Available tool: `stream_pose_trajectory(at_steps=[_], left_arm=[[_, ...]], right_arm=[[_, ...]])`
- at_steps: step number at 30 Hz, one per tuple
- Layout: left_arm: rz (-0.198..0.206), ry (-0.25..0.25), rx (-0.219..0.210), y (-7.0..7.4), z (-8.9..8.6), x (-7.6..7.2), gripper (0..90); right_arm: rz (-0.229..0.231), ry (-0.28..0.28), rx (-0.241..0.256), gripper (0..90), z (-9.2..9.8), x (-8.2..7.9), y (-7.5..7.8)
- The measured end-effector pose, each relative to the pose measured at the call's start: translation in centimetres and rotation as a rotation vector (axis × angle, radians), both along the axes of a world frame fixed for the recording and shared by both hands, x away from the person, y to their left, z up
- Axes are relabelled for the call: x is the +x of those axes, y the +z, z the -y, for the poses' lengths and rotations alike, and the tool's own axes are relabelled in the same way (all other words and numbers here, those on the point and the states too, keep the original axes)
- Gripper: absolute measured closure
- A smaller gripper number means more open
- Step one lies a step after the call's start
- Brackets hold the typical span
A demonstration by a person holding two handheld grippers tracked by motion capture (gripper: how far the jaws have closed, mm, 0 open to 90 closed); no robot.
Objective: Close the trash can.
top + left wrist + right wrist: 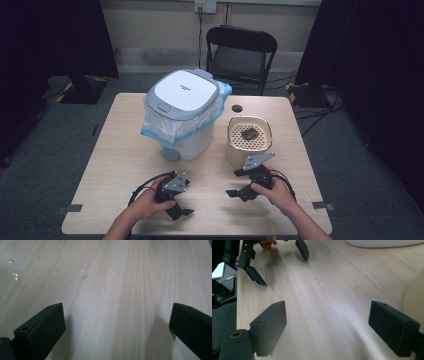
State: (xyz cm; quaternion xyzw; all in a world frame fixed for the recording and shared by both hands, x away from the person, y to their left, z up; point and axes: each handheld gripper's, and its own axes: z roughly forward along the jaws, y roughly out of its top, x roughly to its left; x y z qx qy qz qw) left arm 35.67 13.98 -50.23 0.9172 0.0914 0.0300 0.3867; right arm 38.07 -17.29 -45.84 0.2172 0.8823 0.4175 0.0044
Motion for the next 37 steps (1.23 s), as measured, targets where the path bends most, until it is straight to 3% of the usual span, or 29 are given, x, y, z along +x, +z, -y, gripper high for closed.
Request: stream_pose_trajectory(at_steps=[37], left_arm=[[-0.002, 0.004, 0.0, 0.0, 0.0, 0.0, 0.0]], right_arm=[[0.004, 0.023, -0.075, 14.4, -1.1, -0.6, -3.3]])
